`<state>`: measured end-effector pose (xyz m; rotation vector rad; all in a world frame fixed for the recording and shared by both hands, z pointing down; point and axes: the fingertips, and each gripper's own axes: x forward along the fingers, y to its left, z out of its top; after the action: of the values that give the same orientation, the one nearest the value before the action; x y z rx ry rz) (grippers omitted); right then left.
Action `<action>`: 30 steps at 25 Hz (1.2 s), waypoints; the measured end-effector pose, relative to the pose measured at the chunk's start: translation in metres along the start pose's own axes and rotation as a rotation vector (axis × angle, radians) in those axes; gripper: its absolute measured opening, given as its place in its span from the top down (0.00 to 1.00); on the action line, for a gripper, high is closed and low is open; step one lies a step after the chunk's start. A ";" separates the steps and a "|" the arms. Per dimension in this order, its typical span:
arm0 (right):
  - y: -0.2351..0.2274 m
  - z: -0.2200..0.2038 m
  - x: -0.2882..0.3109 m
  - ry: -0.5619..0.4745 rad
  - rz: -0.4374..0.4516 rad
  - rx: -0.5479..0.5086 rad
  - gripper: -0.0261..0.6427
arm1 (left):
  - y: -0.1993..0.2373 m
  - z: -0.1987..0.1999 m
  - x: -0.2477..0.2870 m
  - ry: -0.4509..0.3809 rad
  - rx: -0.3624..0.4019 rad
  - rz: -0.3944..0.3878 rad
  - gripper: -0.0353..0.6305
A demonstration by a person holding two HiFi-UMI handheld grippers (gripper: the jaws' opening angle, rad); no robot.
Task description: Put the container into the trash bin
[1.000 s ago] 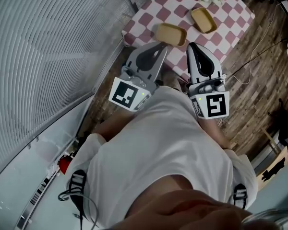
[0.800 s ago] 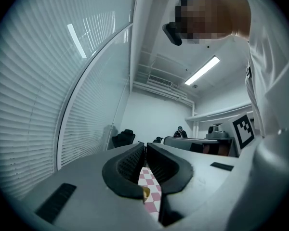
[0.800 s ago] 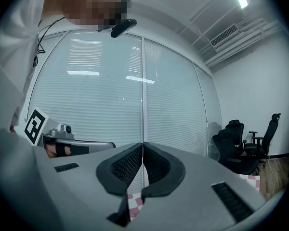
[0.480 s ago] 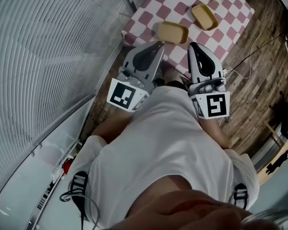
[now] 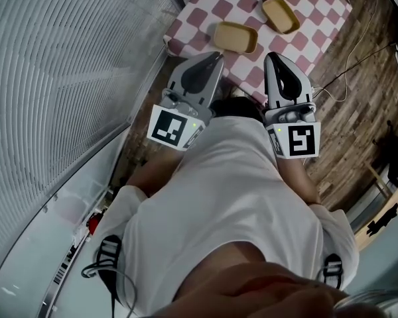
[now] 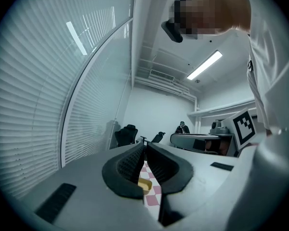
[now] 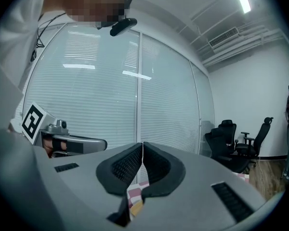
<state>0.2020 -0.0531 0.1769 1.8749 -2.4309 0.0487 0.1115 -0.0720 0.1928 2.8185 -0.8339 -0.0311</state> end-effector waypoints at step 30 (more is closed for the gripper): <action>-0.072 -0.149 0.059 0.227 -0.012 0.084 0.91 | 0.068 -0.137 0.080 0.224 0.006 0.126 0.88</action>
<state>0.2620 -0.1186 0.3285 1.8046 -2.2975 0.3482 0.1531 -0.1459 0.3431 2.7031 -0.9547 0.3007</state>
